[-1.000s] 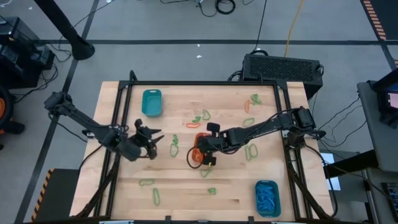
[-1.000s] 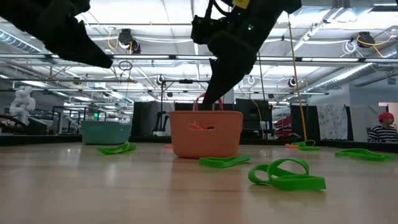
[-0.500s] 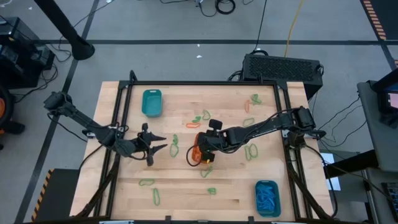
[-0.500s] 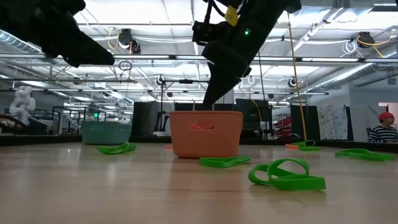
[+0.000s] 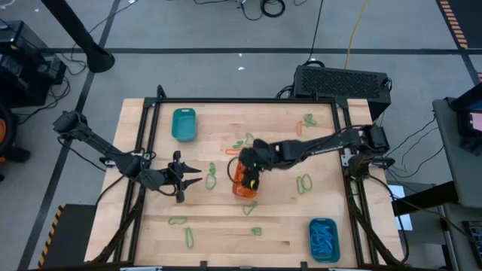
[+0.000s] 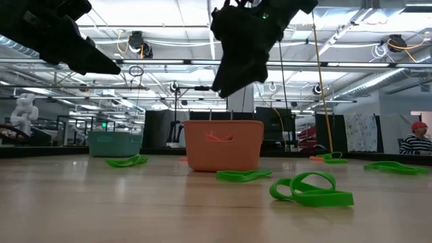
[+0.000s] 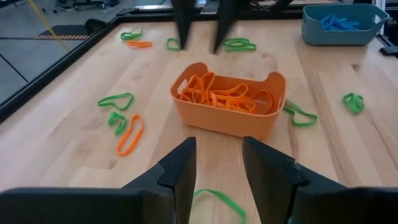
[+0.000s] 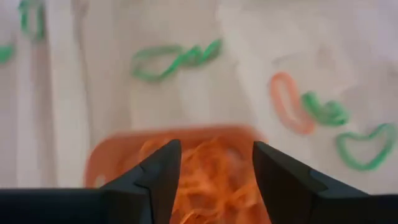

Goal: Sort rubber bands into baskets
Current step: Put the orange rubber band into the orange bin

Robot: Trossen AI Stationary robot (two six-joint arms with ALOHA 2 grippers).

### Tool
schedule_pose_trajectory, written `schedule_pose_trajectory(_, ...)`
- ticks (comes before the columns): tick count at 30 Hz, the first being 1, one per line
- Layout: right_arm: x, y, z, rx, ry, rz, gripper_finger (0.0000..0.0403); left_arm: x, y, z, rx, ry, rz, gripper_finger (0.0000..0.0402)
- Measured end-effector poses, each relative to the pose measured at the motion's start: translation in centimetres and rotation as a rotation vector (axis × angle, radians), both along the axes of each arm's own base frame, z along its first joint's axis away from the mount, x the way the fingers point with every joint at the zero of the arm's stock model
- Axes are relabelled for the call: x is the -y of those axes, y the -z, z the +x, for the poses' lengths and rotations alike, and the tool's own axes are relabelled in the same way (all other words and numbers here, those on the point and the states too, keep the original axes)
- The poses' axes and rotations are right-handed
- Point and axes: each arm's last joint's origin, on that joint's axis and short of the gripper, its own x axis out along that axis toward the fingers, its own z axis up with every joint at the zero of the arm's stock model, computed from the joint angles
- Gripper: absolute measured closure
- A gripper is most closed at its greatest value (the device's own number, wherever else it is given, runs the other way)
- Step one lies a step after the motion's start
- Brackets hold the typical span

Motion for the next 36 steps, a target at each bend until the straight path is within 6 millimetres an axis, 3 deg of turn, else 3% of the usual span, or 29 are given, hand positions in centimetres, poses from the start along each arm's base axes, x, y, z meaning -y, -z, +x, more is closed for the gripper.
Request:
schedule_pose_trajectory(3,3.0,-0.4,0.3,0.046,0.074,0.031,0.0210,0.0,0.0,0.0,0.001,0.000,-0.001,0.0263)
schedule_pose_trajectory(6,5.7,0.6,1.6,0.114,0.062,0.103,0.0213,0.0,-0.1,0.0,0.006,0.007,0.012,0.0263)
schedule_pose_trajectory(14,8.5,3.5,4.3,0.147,-0.013,0.025,0.0220,-0.1,-0.4,0.2,0.028,0.009,0.032,0.0263)
schedule_pose_trajectory(26,9.8,10.4,8.4,0.009,-0.061,-0.007,0.0220,-0.3,-0.3,0.3,0.015,0.008,0.050,0.0263)
schedule_pose_trajectory(31,10.6,11.4,9.1,-0.027,-0.048,-0.008,0.0220,-0.3,-0.1,0.3,-0.009,0.024,0.054,0.0263)
schedule_pose_trajectory(36,10.7,11.8,8.4,-0.122,-0.015,-0.040,0.0220,-0.4,0.0,0.2,-0.022,0.026,0.060,0.0263)
